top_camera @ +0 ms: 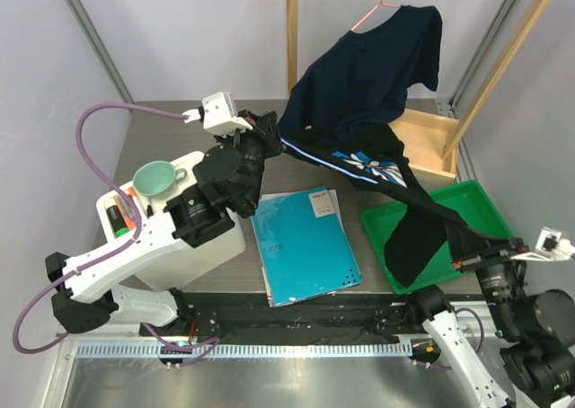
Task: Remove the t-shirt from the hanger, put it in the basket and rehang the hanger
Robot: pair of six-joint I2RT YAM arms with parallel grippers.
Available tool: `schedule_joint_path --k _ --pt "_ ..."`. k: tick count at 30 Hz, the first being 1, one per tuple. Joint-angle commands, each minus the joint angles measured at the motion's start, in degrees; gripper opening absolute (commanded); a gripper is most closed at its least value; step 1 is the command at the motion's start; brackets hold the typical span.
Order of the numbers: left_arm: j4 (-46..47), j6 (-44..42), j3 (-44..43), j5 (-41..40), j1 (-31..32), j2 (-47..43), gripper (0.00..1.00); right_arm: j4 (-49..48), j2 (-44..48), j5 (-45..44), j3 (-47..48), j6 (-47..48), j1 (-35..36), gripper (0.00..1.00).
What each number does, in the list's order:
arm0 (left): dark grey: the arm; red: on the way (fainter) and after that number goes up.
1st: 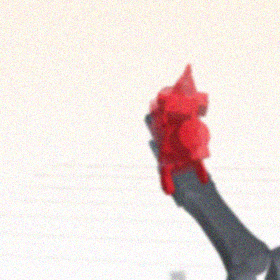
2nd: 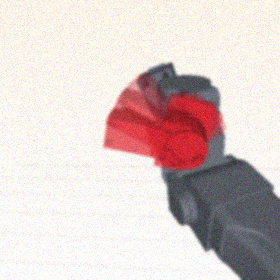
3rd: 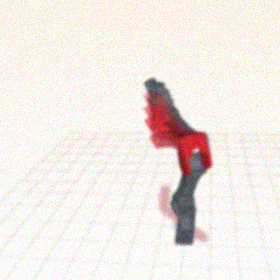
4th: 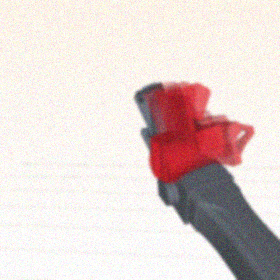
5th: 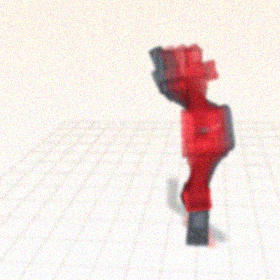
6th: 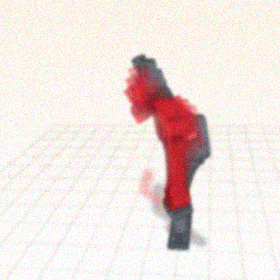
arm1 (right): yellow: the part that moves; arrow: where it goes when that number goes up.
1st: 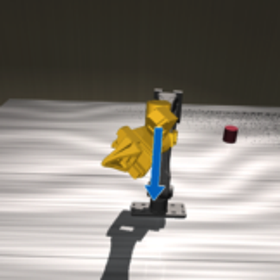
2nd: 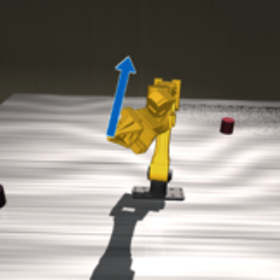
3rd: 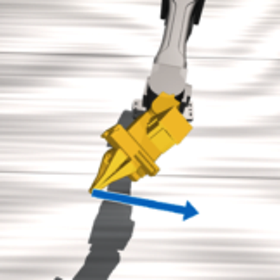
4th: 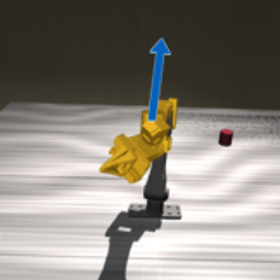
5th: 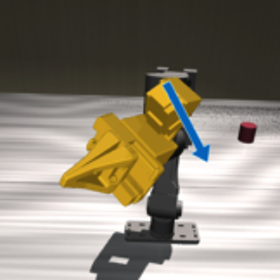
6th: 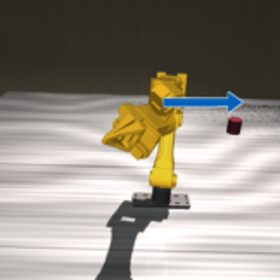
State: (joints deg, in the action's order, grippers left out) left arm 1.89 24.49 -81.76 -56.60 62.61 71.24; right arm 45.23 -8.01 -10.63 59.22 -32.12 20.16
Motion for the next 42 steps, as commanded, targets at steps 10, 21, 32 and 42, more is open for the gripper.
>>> schedule_joint_path --k 10,21,32,42 --pt "10.96 -0.07 -1.81 -5.81 -2.05 -2.95 0.00 -4.27 4.76 -3.26 -3.76 -5.68 -0.12 0.01" --pt "-8.73 16.00 -15.61 16.57 -3.19 8.38 0.00 -10.60 -12.28 9.49 0.81 1.62 -0.04 0.01" --pt "-12.17 21.83 -19.76 30.84 -3.99 11.39 0.00 -21.33 -22.75 8.88 3.71 4.52 -0.12 0.01" --pt "-21.13 15.15 -8.43 23.74 -3.99 -6.70 0.00 -21.50 -24.42 4.22 6.07 9.00 -0.12 0.01"
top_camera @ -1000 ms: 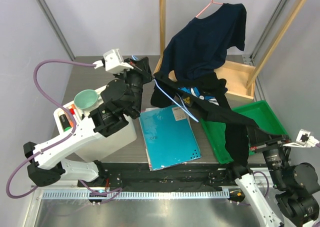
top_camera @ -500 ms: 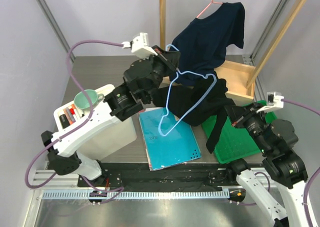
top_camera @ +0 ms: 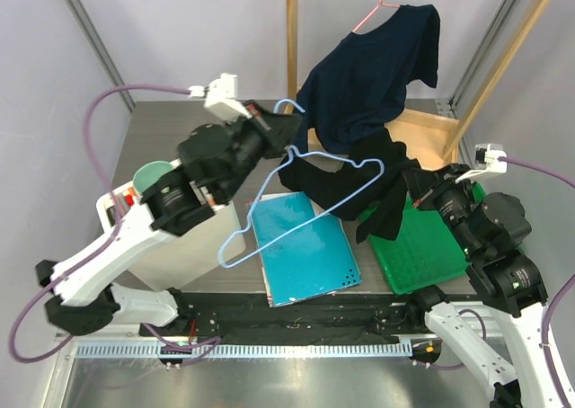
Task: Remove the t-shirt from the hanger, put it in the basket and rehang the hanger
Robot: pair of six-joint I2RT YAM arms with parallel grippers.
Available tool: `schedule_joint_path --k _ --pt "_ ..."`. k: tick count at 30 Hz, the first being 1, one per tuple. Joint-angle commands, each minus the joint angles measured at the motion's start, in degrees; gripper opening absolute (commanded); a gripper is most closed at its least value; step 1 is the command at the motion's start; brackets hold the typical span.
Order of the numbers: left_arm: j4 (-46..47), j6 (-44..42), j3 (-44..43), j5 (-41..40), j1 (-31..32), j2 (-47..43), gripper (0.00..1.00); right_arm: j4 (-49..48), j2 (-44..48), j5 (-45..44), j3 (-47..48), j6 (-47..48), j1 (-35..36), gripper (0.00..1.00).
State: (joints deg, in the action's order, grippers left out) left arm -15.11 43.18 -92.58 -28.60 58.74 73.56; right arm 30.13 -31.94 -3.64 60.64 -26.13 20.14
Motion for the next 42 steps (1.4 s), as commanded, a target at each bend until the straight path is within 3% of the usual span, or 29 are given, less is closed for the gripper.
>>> schedule_joint_path --k 1,10,24,28,33,39,42 --pt "-4.83 -4.15 3.36 -5.14 -0.12 -10.79 0.00 -6.31 -1.10 -3.30 5.44 3.80 -0.19 0.01" --pt "-11.24 -3.37 13.21 -8.49 -0.12 -25.29 0.00 -8.06 -10.41 -7.52 26.79 10.04 -0.10 0.01" --pt "-19.60 -1.96 15.32 -3.48 -0.12 -34.36 0.00 -14.13 -27.63 -22.98 54.74 29.28 -0.10 0.01" --pt "-21.88 -2.66 12.69 -1.73 -0.12 -34.10 0.00 -13.69 -30.63 -22.73 62.48 30.96 -0.10 0.01" --pt "-24.43 -2.92 10.40 0.38 -0.12 -33.40 0.00 -13.69 -31.25 -24.57 65.39 32.54 -0.10 0.01" --pt "-25.75 -2.84 8.47 1.79 -0.12 -33.13 0.00 -14.22 -26.95 -29.14 59.60 33.95 -0.10 0.01" --pt "-25.93 -2.92 8.11 1.79 -0.12 -33.04 0.00 -14.14 -27.20 -29.41 60.99 33.95 -0.10 0.01"
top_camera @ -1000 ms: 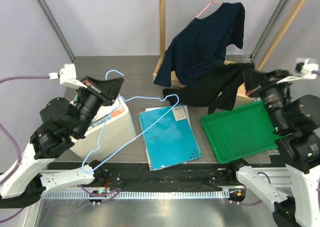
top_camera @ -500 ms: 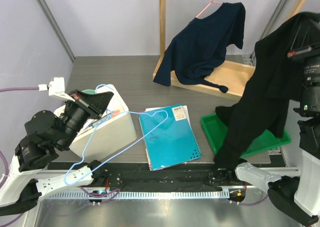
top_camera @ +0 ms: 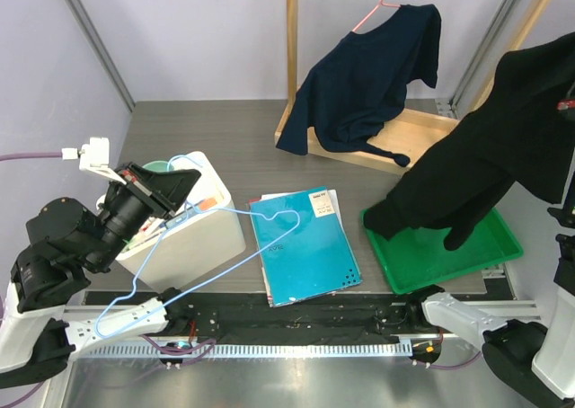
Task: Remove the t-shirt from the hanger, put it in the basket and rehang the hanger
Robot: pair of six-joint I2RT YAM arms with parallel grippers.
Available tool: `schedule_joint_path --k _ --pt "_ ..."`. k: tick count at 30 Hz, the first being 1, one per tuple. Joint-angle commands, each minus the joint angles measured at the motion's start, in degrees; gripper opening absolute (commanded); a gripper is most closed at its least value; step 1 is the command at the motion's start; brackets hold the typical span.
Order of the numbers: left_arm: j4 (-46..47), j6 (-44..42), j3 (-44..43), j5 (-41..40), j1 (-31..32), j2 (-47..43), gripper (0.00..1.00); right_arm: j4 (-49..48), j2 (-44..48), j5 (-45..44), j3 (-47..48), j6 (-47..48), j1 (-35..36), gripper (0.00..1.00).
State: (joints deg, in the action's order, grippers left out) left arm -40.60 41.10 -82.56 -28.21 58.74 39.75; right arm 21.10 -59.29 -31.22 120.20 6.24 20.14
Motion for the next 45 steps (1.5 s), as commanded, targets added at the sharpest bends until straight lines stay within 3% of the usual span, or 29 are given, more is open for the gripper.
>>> schedule_joint_path --k 1,9,21,34,45 --pt "-0.45 -0.85 -1.81 1.40 -0.12 0.94 0.00 -5.02 -0.21 -1.22 3.70 1.50 -0.10 0.01" --pt "2.72 0.29 0.82 1.31 -0.12 0.77 0.00 -4.49 -2.15 2.57 11.02 1.58 -0.10 0.01" --pt "5.27 1.52 1.70 2.89 -0.12 3.58 0.00 -8.79 3.04 0.02 -7.77 1.58 -0.10 0.01" --pt "3.34 1.44 1.79 0.43 -0.12 1.74 0.00 -17.23 3.39 5.38 -20.27 0.52 -0.10 0.01" --pt "3.68 1.52 1.88 1.31 -0.12 2.35 0.00 -19.70 10.94 -4.36 -27.92 5.00 -0.10 0.01"
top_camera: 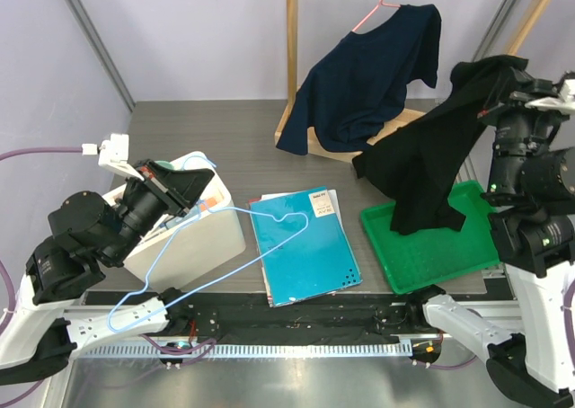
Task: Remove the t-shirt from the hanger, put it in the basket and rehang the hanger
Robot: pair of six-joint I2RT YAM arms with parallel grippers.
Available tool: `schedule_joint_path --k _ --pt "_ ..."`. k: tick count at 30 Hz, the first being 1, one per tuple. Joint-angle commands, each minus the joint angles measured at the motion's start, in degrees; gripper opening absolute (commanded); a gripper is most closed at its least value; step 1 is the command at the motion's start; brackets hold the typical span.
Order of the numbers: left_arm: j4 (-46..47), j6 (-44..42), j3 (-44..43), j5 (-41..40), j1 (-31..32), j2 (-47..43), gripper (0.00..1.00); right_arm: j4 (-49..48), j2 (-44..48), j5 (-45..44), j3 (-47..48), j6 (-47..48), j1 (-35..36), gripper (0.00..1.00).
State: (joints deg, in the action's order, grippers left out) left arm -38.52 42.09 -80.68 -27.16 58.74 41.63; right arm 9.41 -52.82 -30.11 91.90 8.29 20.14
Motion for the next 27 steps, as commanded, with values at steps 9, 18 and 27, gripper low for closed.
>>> schedule_joint_path --k 9,18,27 --pt "3.54 0.80 0.61 1.40 -0.12 1.00 0.00 -3.00 10.54 -8.82 -0.49 5.24 -0.19 0.01" --pt "4.07 1.33 1.14 2.46 -0.12 1.71 0.00 -3.17 15.11 -10.50 -8.92 4.19 -0.10 0.01" --pt "3.02 1.60 1.23 1.85 -0.12 1.00 0.00 -4.40 12.22 -7.60 -17.80 -3.27 -0.10 0.01"
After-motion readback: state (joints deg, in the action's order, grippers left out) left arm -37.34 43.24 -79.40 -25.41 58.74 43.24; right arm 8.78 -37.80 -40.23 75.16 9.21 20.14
